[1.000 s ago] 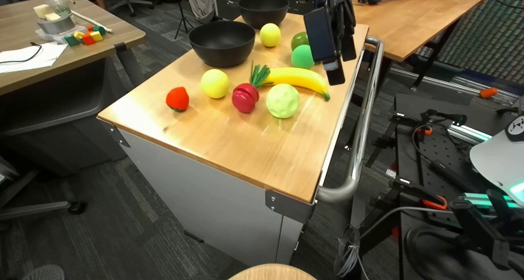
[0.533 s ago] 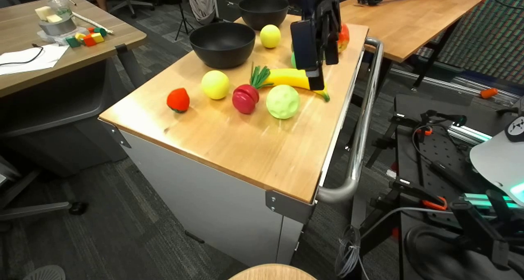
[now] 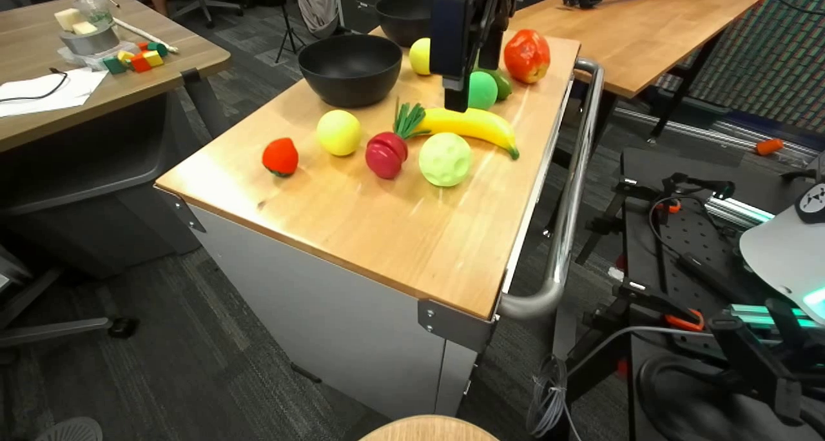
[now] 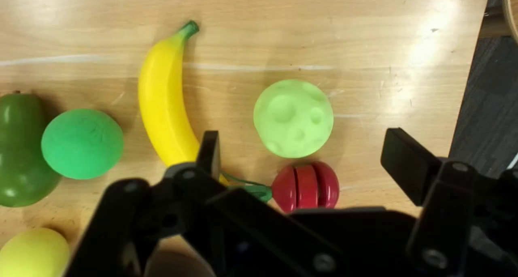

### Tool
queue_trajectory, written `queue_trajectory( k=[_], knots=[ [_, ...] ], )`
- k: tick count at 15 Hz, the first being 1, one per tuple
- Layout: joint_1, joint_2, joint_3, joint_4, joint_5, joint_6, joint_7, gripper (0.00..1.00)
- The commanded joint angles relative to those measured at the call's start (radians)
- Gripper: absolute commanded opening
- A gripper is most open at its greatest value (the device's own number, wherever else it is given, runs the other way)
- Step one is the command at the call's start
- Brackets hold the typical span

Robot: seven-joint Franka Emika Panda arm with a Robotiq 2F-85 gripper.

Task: Place the fruits and vegetables inside the two black bowls

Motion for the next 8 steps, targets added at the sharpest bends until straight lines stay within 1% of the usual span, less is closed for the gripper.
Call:
queue_trajectory(
  k=[1, 2, 3, 8],
  knots=[
    [-0.001, -0.008, 0.001, -0.003, 0.000, 0.000, 0.000, 1.00],
    [-0.004, 0.000, 0.004, -0.011, -0.008, 0.027, 0.033, 1.00],
    [-0.007, 0.013, 0.011, -0.014, -0.044, 0.057, 0.062, 1.00],
    [-0.006, 0.104, -0.001, 0.006, -0.055, 0.121, 0.074, 1.00]
  ],
)
